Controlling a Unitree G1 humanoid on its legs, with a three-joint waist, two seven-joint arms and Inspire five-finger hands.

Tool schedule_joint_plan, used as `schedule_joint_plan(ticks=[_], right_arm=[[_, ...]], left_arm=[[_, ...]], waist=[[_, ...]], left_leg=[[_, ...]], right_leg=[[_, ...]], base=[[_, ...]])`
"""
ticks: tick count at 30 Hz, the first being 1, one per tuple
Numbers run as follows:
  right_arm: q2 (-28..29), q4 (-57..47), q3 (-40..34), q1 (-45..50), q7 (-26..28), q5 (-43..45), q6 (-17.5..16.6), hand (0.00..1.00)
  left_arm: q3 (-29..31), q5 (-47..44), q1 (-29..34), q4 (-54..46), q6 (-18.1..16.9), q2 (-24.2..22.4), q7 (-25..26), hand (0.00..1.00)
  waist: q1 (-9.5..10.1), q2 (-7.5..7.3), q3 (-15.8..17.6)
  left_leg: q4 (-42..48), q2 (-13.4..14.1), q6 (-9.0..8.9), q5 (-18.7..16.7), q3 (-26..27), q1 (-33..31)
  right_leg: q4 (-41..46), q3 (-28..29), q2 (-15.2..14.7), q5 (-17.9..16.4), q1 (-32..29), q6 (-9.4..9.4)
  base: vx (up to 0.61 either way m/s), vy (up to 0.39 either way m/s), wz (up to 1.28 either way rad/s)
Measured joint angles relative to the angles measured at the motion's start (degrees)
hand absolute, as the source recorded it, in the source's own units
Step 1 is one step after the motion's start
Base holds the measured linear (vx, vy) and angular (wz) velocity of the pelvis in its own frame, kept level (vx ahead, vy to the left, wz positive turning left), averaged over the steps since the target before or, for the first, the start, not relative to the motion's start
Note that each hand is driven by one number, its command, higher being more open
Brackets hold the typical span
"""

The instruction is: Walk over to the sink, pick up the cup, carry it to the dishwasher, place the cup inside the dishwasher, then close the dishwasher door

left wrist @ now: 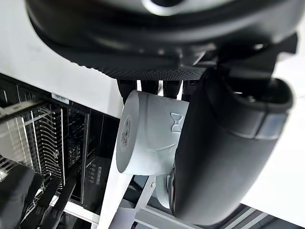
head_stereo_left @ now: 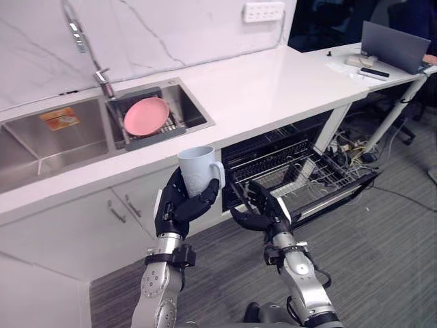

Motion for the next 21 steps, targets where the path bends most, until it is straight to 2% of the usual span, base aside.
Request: schedule_joint_plan(ticks=[1, 2, 3, 4, 5, 6, 8, 9, 10, 12, 13, 16, 21], right_arm=[[-0.1, -2.7, -0.3, 1.0, -0.1, 1.4, 0.0, 0.90], [-0.1, -5.3, -0.3, 1.9, 0.0, 2.6, -0.1, 0.90], [0.0, -8.7, -0.3, 2.4, 0.1, 4.2, -0.9, 0.90], [0.0, -10.0, -0.3, 2.4, 0.3, 5.0, -1.4, 0.90], [0.0, -12.3, -0.4, 2.3, 0.6, 6.3, -3.0, 0.90], [0.0, -12.6, -0.4, 2.1, 0.8, 6.7, -3.5, 0.90], [-0.1, -12.3, -0.5, 2.0, 2.3, 10.1, -3.8, 0.90], [-0.2, -12.0, -0.5, 2.1, 2.6, 10.8, -3.8, 0.90], [-0.6, -11.7, -0.4, 2.4, 3.4, 12.6, -3.7, 0.90], [0.1, -11.4, -0.5, 3.2, 4.6, 15.0, -3.2, 0.90], [0.0, -11.9, -0.6, 3.5, 5.4, 16.2, -3.2, 0.90], [0.0, -13.3, -0.8, 3.6, 7.7, 19.9, -3.2, 0.90], [-0.1, -16.9, -0.6, 3.7, 10.5, 24.2, -3.2, 0.90]], left_arm=[[0.2, 0.0, 0.0, 0.0, 0.0, -0.1, 0.0, 0.30], [0.5, 0.0, 0.1, 0.0, 0.0, -0.1, 0.1, 0.30], [0.8, 0.0, 0.0, -0.1, -0.2, 0.0, 0.1, 0.30], [0.9, 0.0, -0.1, -0.1, -0.2, -0.1, 0.1, 0.30], [0.8, 0.0, -0.6, -0.1, -0.2, -0.3, 0.1, 0.30], [0.9, 0.0, -0.7, -0.1, -0.2, -0.3, 0.1, 0.30], [1.1, 0.1, -0.9, 0.0, -0.2, -0.2, 0.3, 0.30], [1.2, 0.1, -0.9, 0.0, -0.2, -0.2, 0.3, 0.30], [1.6, 0.1, -1.2, 0.0, -0.3, -0.3, 0.3, 0.30], [2.1, 0.4, -1.9, 1.2, -0.3, 0.8, 0.3, 0.30], [2.4, 0.4, -2.2, 1.6, -0.3, 1.1, 0.3, 0.30], [2.6, 0.5, -2.3, 1.6, -0.3, 1.4, 0.2, 0.30], [2.7, 0.5, -2.9, 1.6, -0.3, 2.8, -0.2, 0.30]], waist=[[0.09, 0.14, 0.5], [0.47, 0.11, 0.6], [0.52, 0.03, 0.6], [0.44, 0.05, 0.6], [0.53, -0.01, 0.6], [0.66, -0.09, 0.6], [0.76, -0.15, 0.7], [0.85, 0.02, 0.5], [1.11, 0.79, 0.1], [0.79, -0.73, -0.3], [0.54, -0.94, -0.4], [0.48, -0.92, -0.5], [0.03, -1.00, -0.7]], left_leg=[[7.6, 1.9, -1.13, 1.6, -0.2, -2.3], [12.7, 3.0, -2.24, 1.1, -0.4, -4.2], [15.4, 2.8, -2.74, 0.2, -1.5, -7.3], [15.4, 2.4, -2.40, -0.4, -2.1, -8.9], [12.2, 0.4, -2.66, -1.3, -4.6, -12.4], [9.7, -0.7, -2.67, -1.4, -5.6, -13.1], [-3.8, -5.6, -3.55, 0.2, -12.5, -13.3], [-8.3, -6.5, -3.92, 2.5, -14.1, -12.4], [-14.5, -6.8, -2.13, 11.2, -15.8, -11.0], [-17.3, -7.8, -1.60, 11.6, -14.0, -7.9], [-19.5, -8.5, -0.98, 12.0, -13.0, -5.8], [-23.7, -9.7, -0.27, 12.5, -10.5, -1.1], [-26.0, -9.7, -0.10, 12.6, -8.0, 1.3]], right_leg=[[-1.2, 0.6, 0.9, -0.2, 2.0, -0.33], [-1.9, 1.4, 1.3, -0.5, 3.4, -0.60], [-2.5, 2.6, 1.3, -0.9, 4.1, -0.74], [-3.0, 3.1, 1.3, -0.9, 4.4, -0.73], [-3.9, 4.3, 1.1, -0.8, 4.6, -0.62], [-4.0, 5.0, 0.9, -0.7, 4.7, -0.40], [-4.8, 7.4, 0.3, 0.0, 5.9, 1.45], [-4.9, 8.1, 0.4, 0.0, 6.2, 1.71], [-5.1, 10.0, 1.4, -0.4, 6.6, 2.89], [-6.2, 11.9, 0.0, -0.4, 8.1, 4.07], [-6.9, 12.8, -0.8, -0.3, 9.0, 4.28], [-8.2, 15.7, -1.7, -0.2, 11.1, 4.86], [-9.9, 18.8, -1.5, 0.4, 11.7, 5.87]], base=[[0.19, -0.102, -0.37], [0.20, -0.067, -0.50], [0.20, -0.052, -0.48], [0.25, -0.034, -0.53], [0.21, -0.006, -0.43], [0.25, 0.029, -0.58], [0.24, 0.072, -0.54], [0.27, 0.103, -0.62], [0.22, 0.104, -0.57], [0.26, 0.128, -0.42], [0.21, 0.121, -0.26], [0.15, 0.125, -0.38], [0.02, 0.022, -0.30]])
